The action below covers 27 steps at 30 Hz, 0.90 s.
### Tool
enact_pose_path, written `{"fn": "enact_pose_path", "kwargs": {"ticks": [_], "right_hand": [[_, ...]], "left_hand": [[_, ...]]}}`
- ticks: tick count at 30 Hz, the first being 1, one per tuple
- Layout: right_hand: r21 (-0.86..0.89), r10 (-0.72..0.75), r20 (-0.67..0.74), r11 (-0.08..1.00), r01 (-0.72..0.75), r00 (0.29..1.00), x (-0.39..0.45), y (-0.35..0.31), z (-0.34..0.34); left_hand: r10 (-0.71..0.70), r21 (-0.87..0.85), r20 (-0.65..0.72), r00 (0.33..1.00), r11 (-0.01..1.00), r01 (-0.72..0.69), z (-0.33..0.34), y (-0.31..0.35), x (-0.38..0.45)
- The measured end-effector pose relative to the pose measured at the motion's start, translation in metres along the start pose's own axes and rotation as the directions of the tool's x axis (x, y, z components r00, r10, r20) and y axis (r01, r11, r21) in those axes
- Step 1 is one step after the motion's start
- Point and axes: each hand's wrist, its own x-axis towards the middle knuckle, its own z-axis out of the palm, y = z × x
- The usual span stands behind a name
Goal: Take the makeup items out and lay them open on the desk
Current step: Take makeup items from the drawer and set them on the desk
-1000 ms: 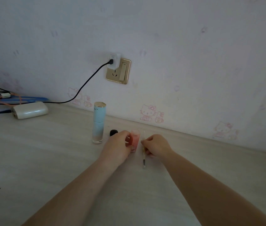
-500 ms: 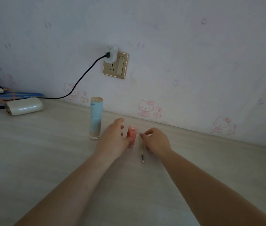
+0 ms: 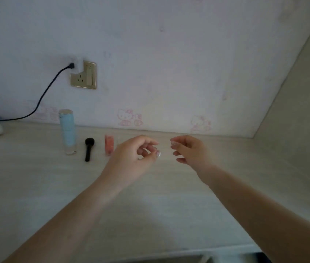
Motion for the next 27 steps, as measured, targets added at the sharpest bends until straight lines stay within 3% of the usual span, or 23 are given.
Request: {"fn": "enact_pose_path", "kwargs": {"ticks": [6, 14, 19, 23, 27], "right_hand": [[-0.058, 0.007, -0.03, 0.998, -0.009, 1.0, -0.088, 0.02, -0.09], [-0.195, 0.068, -0.178, 0.975, -0.103, 0.982, -0.191, 0.082, -0.199], [-0.391, 0.079, -0.237, 0.905, -0.169, 0.968, -0.228, 0.123, -0.246], [-0.482, 0.182, -0.215, 0.835, -0.266, 0.96, -0.234, 0.162, -0.267], [-0.682, 0.351, -0.127, 0.648, -0.338, 0.928, -0.232, 0.2, -0.278]], "left_hand": [[0.098, -0.011, 0.303, 0.948, 0.995, -0.1, 0.066, 0.054, -0.047], [0.128, 0.044, 0.636, 0.761, 0.978, -0.202, 0.165, 0.099, -0.11], [0.072, 0.128, 0.819, 0.569, 0.944, -0.303, 0.219, 0.103, -0.147], [-0.006, 0.184, 0.932, 0.362, 0.868, -0.46, 0.256, 0.096, -0.172], [-0.152, 0.213, 0.977, 0.152, 0.789, -0.576, 0.294, 0.078, -0.191]]}}
